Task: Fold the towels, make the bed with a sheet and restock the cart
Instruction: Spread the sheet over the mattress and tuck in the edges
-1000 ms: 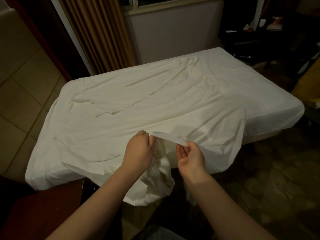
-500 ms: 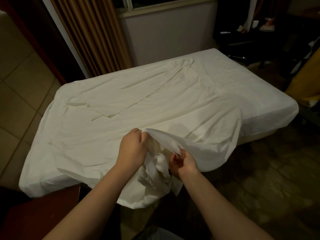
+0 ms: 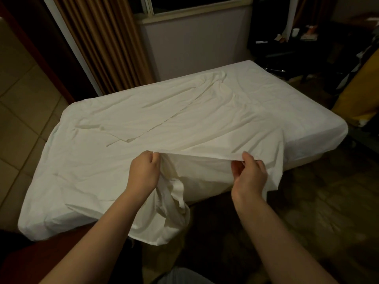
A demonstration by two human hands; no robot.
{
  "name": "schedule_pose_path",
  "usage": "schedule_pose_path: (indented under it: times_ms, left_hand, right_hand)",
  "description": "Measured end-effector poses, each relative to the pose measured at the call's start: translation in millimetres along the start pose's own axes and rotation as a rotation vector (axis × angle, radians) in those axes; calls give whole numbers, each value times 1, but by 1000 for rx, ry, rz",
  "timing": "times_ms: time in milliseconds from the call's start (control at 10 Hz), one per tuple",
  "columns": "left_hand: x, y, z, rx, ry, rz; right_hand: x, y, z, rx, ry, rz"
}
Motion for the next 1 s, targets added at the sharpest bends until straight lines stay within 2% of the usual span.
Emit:
schedule_pose_path:
  times_ms: [200,300,400,600,800,900,1000]
  left_hand:
    - [14,4,1,-65,3,78]
    - [17,5,-1,-74,-5,97]
    - [18,3,-3,-76,-8,95]
    - [16,-1,-15,-72,-22,77]
    - [10,-5,-26,-59,7,64]
    - [8,-9,-33,-49,11,72]
    - [5,-13,-40,-40,7,78]
  right_hand:
    - [60,-25,-17,-1,48,364]
    - [89,-25,-17,16,-5,548]
    - [121,-15,-8,-68,5,751]
    - [148,18,-4,-389,154,654]
    - [145,41,15,-467,359,528]
    - [166,28,16,-457,451,435]
    - [168,25,21,-386,261,434]
Point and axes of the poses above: each hand's wrist, its own y-axis away from the middle knuckle, its own z-axis out of the palm, x = y × z, the point moved 3 cm from there along -y, towards the middle knuckle, and after that the axes turned 8 degrees about y, right-handed, at the moved point
